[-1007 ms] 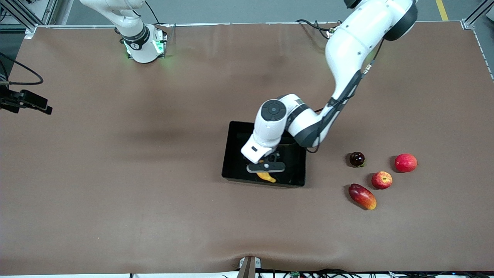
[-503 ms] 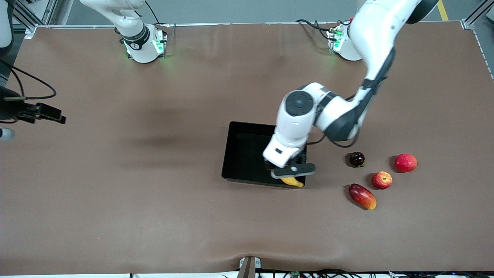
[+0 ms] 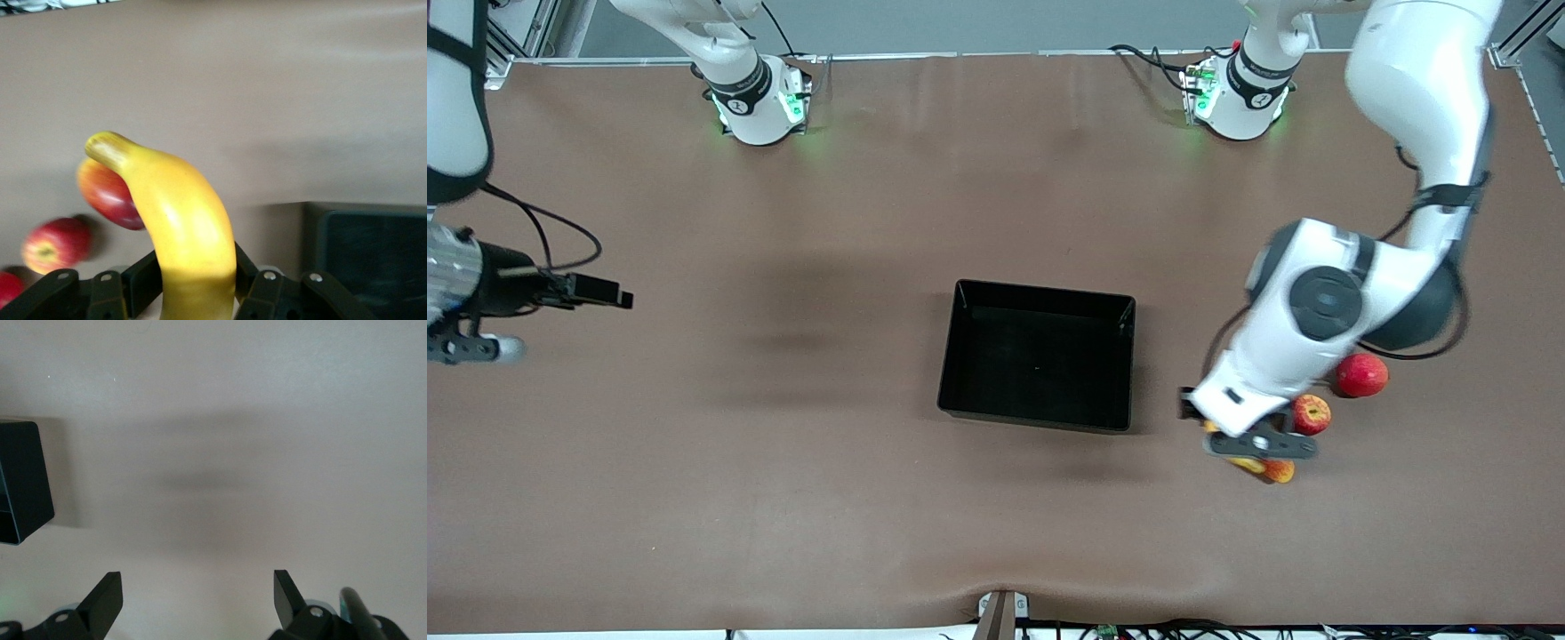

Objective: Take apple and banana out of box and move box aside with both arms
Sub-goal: 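Lift the banana out of the tray with the left gripper, then lower the banana near the mango while the right gripper reaches the tray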

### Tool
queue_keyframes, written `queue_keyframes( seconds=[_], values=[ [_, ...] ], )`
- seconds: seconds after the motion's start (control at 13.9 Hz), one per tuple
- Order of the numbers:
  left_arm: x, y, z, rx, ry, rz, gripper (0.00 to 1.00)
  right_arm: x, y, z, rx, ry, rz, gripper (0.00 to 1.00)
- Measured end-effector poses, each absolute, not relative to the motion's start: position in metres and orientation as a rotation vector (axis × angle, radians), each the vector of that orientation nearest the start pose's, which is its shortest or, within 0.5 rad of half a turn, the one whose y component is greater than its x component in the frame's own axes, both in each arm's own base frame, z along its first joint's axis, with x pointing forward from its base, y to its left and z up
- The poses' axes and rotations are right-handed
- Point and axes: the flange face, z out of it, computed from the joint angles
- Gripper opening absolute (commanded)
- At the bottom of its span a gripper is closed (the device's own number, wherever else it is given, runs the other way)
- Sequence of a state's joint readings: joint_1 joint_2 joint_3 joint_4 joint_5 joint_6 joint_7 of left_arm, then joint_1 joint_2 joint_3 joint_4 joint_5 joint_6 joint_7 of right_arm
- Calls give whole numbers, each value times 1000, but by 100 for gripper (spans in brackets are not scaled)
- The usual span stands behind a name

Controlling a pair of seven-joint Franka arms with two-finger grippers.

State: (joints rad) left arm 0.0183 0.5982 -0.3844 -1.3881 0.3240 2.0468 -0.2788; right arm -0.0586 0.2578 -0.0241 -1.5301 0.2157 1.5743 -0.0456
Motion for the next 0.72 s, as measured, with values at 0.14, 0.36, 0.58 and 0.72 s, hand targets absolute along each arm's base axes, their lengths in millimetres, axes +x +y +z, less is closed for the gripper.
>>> queue_keyframes(
  seconds=[0.14, 0.36, 0.58, 0.72],
  values=[
    [711, -135, 385, -3050, 369, -164, 0, 626, -11, 479, -2842, 85, 284, 100],
    [719, -65, 370, -3012, 559, -108, 0, 636, 33, 459, -2805, 27, 289, 100],
    [726, -18, 349, -2974, 745, -95, 0, 638, 98, 447, -2820, 47, 298, 100],
    [732, 17, 328, -2949, 850, -133, 0, 632, 151, 443, -2835, 101, 300, 100]
  ],
)
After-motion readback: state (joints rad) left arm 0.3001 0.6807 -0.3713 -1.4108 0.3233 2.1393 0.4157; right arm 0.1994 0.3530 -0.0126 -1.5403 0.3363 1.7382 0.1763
